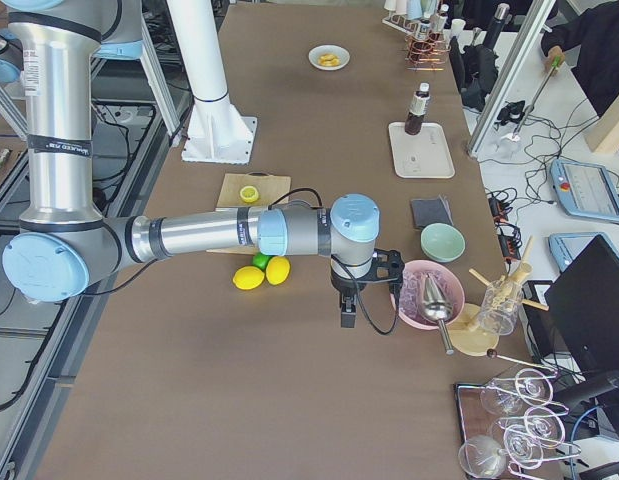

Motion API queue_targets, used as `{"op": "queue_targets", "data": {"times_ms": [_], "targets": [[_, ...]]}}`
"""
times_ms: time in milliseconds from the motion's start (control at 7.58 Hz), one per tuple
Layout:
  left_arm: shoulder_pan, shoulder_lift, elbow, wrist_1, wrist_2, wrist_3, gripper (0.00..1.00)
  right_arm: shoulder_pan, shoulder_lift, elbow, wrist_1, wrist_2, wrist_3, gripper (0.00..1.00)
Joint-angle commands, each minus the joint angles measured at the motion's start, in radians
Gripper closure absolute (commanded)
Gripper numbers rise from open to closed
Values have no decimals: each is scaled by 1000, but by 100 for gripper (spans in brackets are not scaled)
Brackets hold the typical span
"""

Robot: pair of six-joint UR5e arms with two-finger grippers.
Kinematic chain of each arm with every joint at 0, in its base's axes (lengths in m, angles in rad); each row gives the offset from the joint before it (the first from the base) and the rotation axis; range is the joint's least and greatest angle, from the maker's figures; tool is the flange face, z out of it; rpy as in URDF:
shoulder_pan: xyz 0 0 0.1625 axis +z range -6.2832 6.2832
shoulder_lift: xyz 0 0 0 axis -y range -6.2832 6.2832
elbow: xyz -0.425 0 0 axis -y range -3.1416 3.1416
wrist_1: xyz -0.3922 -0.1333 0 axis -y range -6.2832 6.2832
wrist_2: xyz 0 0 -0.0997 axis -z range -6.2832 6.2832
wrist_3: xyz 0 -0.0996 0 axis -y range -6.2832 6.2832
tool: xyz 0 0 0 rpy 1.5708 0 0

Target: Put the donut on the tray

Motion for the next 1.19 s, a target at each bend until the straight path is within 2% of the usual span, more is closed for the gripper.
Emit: {"op": "queue_targets", "data": {"times_ms": [0, 396, 659, 1055], "targets": [[0, -4, 12, 0, 0, 0, 2, 0, 0, -2, 2, 0, 0, 0], [0, -16, 10, 0, 2, 0, 2, 0, -5, 1, 3, 2, 0, 0], [0, -15, 7, -3, 58, 0, 2, 0, -5, 1, 3, 6, 0, 0], [2, -5, 6, -5, 57, 0, 2, 0, 0, -4, 3, 8, 0, 0]]}}
